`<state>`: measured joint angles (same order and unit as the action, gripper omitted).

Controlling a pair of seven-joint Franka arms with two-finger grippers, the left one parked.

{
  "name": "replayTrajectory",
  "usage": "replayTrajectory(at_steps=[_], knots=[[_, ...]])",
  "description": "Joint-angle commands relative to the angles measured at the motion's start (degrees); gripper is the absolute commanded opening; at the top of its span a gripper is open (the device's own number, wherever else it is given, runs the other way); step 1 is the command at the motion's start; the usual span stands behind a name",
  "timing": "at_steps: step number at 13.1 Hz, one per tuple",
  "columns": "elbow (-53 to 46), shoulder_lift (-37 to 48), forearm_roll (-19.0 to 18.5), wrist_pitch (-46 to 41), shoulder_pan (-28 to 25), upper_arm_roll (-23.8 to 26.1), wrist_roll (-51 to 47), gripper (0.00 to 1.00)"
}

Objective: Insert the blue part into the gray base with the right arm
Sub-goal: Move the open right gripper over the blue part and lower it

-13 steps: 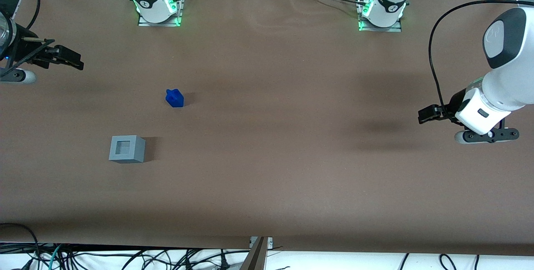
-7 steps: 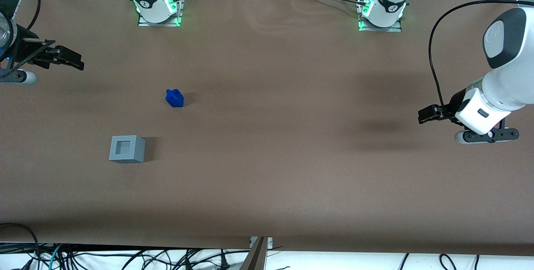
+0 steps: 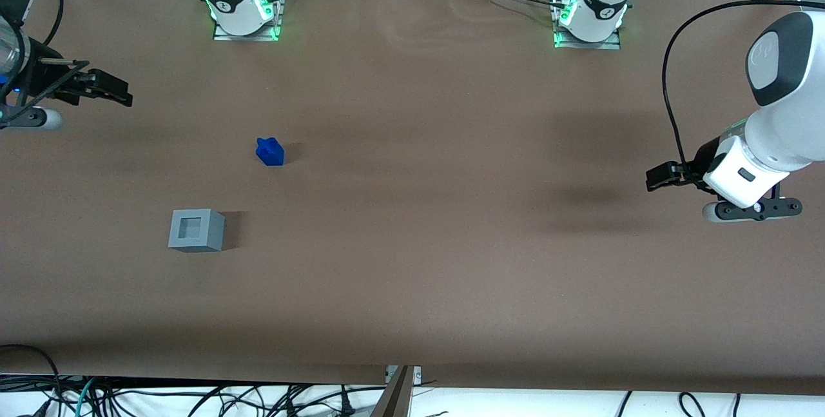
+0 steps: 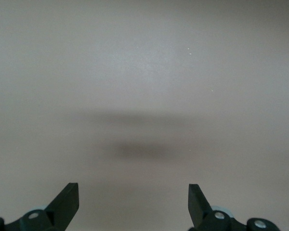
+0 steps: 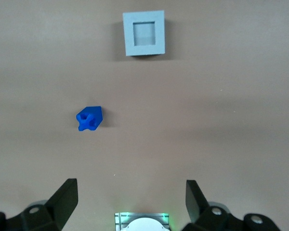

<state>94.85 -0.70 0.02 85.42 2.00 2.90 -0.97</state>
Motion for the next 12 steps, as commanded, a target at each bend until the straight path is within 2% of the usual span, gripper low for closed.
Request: replayTrajectory(at_steps=[1,5,8,12], knots=[[8.0,5.3,-0.1,1.5,0.1,2.9,0.1,0.99],[19.9,8.0,0.0,13.1,0.2,6.0,0.0,0.99],[29.7,8.0,0.2,25.9,0.2,7.6,-0.6,0.99],[33.6,5.2,0.2,33.7,0.1,12.1,-8.4,0.99]])
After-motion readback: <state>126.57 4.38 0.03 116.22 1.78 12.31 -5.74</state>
